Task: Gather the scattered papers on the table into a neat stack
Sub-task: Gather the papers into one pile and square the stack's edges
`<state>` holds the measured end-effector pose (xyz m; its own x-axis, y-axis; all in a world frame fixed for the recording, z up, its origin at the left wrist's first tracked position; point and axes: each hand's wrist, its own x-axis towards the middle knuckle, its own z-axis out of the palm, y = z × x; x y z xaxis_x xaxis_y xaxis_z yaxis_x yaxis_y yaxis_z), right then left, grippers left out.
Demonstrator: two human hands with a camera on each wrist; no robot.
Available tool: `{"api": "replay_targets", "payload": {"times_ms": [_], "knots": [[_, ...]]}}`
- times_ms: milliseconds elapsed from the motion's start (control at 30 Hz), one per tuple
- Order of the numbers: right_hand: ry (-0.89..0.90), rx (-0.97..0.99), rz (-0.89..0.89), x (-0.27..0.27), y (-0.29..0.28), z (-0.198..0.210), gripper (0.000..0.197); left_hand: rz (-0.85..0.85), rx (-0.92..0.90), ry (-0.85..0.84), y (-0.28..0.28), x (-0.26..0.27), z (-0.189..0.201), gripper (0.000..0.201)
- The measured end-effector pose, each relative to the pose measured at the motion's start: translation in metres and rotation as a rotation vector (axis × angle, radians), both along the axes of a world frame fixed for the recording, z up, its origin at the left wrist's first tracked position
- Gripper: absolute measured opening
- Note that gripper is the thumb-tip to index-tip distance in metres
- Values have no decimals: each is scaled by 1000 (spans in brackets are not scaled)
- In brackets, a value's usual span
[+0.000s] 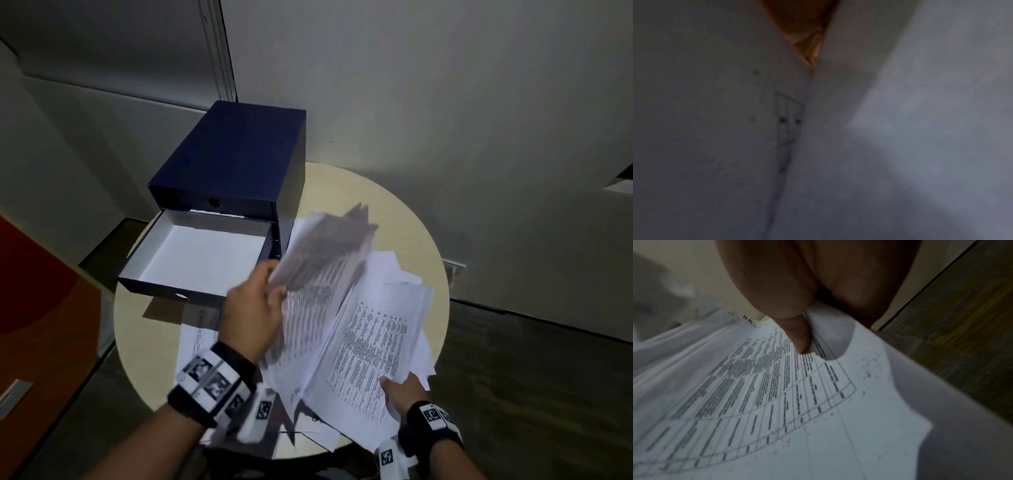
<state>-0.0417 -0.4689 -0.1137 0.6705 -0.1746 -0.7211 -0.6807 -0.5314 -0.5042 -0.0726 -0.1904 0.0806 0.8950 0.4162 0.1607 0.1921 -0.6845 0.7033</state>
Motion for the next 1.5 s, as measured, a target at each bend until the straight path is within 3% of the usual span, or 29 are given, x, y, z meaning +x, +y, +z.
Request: {"api": "replay_targets", "payload": {"times_ms": [133, 233, 333, 400, 500, 533, 633, 700, 767, 833, 900, 967, 1067, 1133, 1200, 1267, 1367, 1433, 1500], "knots": [[27, -10, 47, 0, -1, 3, 54, 109, -189, -174, 27, 23, 45, 23], [-33, 19, 101, -2, -6, -3, 49, 87, -446, -135, 30, 36, 34, 24], [-28, 73, 65, -1, -7, 6, 28, -5, -421, 24, 17, 37, -9, 19], [4, 258, -102, 2, -9, 8, 44, -10, -360, 172, 9, 36, -45, 31], [104, 528, -385, 3, -12, 2, 83, -75, -356, 422, -3, 37, -89, 23], [119, 544, -411, 3, -12, 0, 85, -133, -358, 505, -9, 35, -102, 19], [15, 404, -266, 2, -13, -13, 90, -234, -316, 653, -19, 27, -132, 13], [-54, 318, -223, -1, -18, -26, 69, -171, -299, 630, -20, 25, -140, 11], [-91, 286, -204, -4, -24, -37, 44, -53, -360, 583, -14, 27, -147, 31], [-90, 263, -205, -7, -22, -27, 40, 12, -320, 597, -4, 30, -150, 35], [-79, 298, -240, -6, -22, -26, 41, -47, -276, 632, 4, 34, -159, 27], [-53, 319, -293, -7, -17, -14, 55, -135, -370, 710, 6, 38, -167, 40], [-57, 307, -267, -7, -14, -12, 96, -267, -501, 795, -3, 40, -182, 48], [-79, 207, -194, -7, -13, -19, 102, -292, -501, 782, -15, 37, -182, 52], [-75, 136, -125, -6, -11, -23, 96, -230, -426, 707, -17, 34, -182, 50], [-41, 91, -112, -7, -12, -30, 86, -65, -244, 633, -3, 33, -183, 35], [7, 59, -75, -8, -8, -29, 78, 181, -9, 786, 32, 29, -180, 37], [16, 42, -69, -7, -4, -20, 75, 252, -23, 870, 50, 27, -178, 47], [7, 39, -91, -6, -1, -13, 71, 270, -197, 823, 59, 25, -181, 40]]}}
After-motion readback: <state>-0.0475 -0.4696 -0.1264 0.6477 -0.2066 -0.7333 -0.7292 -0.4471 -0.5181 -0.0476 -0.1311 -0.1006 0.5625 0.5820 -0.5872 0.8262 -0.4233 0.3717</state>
